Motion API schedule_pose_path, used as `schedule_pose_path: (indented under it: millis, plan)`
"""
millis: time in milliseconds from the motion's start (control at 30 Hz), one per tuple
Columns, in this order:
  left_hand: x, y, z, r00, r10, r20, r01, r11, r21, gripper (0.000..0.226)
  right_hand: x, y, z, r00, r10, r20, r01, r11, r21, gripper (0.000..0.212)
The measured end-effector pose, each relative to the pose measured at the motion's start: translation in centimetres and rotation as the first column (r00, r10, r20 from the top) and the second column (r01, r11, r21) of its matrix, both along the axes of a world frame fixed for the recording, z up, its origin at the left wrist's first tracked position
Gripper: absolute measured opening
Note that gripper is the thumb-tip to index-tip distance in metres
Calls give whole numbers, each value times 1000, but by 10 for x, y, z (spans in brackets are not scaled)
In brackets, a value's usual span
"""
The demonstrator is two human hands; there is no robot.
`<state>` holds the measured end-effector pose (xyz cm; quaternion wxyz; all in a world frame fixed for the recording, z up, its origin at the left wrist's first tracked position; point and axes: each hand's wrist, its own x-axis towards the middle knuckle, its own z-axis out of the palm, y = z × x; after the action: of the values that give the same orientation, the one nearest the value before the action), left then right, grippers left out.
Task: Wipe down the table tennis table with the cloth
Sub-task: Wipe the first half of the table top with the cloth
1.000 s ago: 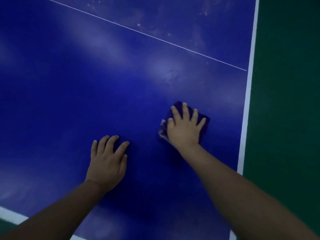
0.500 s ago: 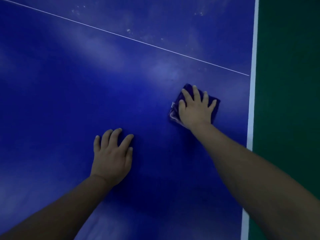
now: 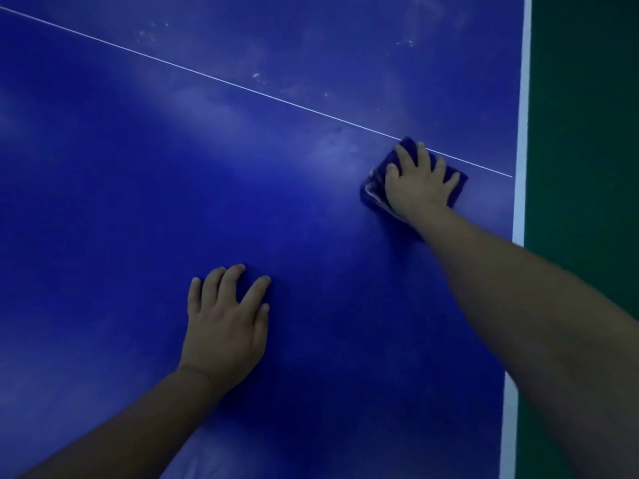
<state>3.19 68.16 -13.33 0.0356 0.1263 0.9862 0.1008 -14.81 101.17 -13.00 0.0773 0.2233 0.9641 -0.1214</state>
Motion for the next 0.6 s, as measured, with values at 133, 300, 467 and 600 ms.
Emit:
schedule_pose_path:
  millis: [133, 300, 467, 600]
  plan:
    - [1, 6, 1, 999, 40, 10, -40, 999, 11, 51, 10, -32, -2, 977, 213, -8, -213, 976, 40, 59]
    - [2, 5, -1, 999, 34, -23, -33, 999, 14, 51, 76, -3, -6, 877, 480, 2, -478, 872, 104, 60]
    - [1, 7, -2, 998, 53, -24, -52, 999, 14, 50, -18, 23, 3, 998, 41, 43, -42, 999, 18, 59]
    - [5, 8, -5, 998, 65, -21, -64, 998, 19, 49, 25, -72, -4, 936, 350, -37, -344, 933, 106, 56]
